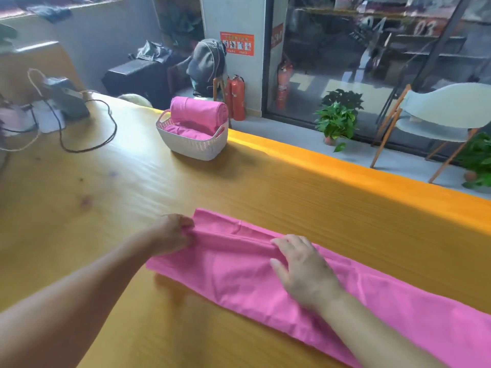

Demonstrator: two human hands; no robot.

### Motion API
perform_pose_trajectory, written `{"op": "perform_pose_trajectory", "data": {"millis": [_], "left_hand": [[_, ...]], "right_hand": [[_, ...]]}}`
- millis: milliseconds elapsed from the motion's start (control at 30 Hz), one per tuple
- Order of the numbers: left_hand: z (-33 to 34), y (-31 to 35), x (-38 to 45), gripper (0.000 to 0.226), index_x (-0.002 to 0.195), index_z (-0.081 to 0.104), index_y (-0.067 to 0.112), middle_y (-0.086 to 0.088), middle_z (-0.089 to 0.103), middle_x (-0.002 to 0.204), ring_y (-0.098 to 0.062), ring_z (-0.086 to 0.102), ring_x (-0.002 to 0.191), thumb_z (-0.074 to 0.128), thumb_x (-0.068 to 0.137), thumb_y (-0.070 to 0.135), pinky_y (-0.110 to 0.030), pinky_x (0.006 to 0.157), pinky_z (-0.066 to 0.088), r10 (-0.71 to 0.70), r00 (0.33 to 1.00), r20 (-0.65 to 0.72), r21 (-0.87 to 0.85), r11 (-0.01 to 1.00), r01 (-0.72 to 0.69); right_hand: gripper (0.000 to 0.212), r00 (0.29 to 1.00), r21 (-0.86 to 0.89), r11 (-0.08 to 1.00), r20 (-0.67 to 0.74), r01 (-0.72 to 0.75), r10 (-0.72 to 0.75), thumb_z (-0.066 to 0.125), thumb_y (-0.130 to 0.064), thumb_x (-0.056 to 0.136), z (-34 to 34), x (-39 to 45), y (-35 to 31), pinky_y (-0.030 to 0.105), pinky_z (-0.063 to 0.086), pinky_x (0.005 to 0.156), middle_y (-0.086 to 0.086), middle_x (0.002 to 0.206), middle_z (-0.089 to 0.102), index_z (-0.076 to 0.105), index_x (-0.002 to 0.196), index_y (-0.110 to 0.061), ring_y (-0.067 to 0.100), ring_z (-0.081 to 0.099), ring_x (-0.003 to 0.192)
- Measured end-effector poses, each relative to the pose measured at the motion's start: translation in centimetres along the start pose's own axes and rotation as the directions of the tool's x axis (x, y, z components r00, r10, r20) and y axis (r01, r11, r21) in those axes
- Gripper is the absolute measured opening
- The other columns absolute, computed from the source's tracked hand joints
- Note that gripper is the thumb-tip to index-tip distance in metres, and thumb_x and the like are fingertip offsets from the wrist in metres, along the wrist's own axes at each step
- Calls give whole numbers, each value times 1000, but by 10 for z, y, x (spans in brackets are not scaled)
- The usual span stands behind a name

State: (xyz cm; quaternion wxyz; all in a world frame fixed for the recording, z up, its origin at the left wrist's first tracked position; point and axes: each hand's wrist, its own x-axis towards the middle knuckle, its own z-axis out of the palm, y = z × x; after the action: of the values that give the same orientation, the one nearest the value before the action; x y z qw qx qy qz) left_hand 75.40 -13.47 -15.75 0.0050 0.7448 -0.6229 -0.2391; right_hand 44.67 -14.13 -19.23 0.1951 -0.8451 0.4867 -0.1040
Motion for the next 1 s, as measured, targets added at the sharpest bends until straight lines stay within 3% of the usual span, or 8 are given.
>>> {"op": "perform_pose_trajectory", "data": {"millis": [133, 267, 367, 433, 567, 733, 867, 1000], "left_hand": [[-12, -7, 8, 8, 87, 67, 22, -7, 69, 86, -20, 63, 75, 61, 91, 19, -30, 63, 51, -70, 998, -11, -385, 921, 60], [-11, -4, 22, 6, 89, 63, 25, -2, 68, 87, -21, 64, 81, 60, 94, 28, -39, 68, 53, -63, 990, -123, -529, 848, -12], [-3, -1, 40, 11, 103, 59, 29, 2, 65, 97, -20, 61, 91, 53, 96, 35, -35, 77, 51, -87, 979, -187, -468, 884, -11], [5, -2, 52, 19, 112, 55, 29, -2, 64, 104, -27, 60, 96, 47, 98, 40, -38, 81, 50, -119, 973, -196, -400, 916, 32], [19, -7, 61, 26, 108, 53, 22, -10, 64, 105, -33, 60, 96, 46, 98, 45, -42, 82, 49, -198, 954, -225, -331, 936, 116], [16, -9, 69, 28, 111, 52, 25, -8, 63, 104, -33, 59, 95, 42, 99, 48, -39, 79, 47, -140, 958, -250, -341, 939, 49], [6, -11, 74, 27, 112, 51, 25, -6, 62, 101, -29, 58, 90, 41, 100, 47, -38, 76, 48, -104, 974, -200, -413, 910, 12], [3, -15, 78, 33, 121, 53, 16, -10, 63, 109, -28, 59, 95, 39, 102, 40, -36, 79, 48, -102, 993, -61, -256, 963, 83]], "right_hand": [[41, 988, -65, 997, 142, -45, 54, 46, -55, 96, 7, 39, -23, 35, 37, 103, -4, 119, 52, 56, 124, -27, 17, 46, 116], [35, 952, -109, 978, 233, -178, 199, 48, -62, 93, -8, 48, -12, 34, 40, 82, -8, 92, 49, 45, 79, -30, 19, 52, 97], [42, 944, -15, 964, 197, -267, 264, 54, -63, 90, -20, 62, -2, 34, 38, 69, -10, 76, 50, 42, 73, -26, 21, 53, 83], [43, 941, -6, 954, 164, -300, 297, 55, -67, 87, -25, 71, 6, 33, 39, 70, -9, 80, 55, 47, 76, -26, 21, 55, 85], [49, 898, -79, 922, 209, -378, 386, 50, -74, 85, -26, 65, 27, 32, 37, 62, -10, 73, 55, 53, 72, -26, 20, 56, 81], [45, 901, -89, 922, 197, -377, 387, 52, -65, 89, -33, 53, 46, 33, 41, 68, -9, 81, 57, 56, 73, -24, 11, 54, 77], [51, 910, -145, 935, 221, -325, 350, 44, -63, 95, -35, 58, 51, 32, 36, 65, -7, 79, 54, 47, 71, -19, 10, 51, 73], [54, 875, -118, 919, 281, -375, 393, 42, -67, 93, -39, 64, 60, 33, 39, 66, -3, 76, 62, 51, 72, -19, 14, 56, 75]]}}
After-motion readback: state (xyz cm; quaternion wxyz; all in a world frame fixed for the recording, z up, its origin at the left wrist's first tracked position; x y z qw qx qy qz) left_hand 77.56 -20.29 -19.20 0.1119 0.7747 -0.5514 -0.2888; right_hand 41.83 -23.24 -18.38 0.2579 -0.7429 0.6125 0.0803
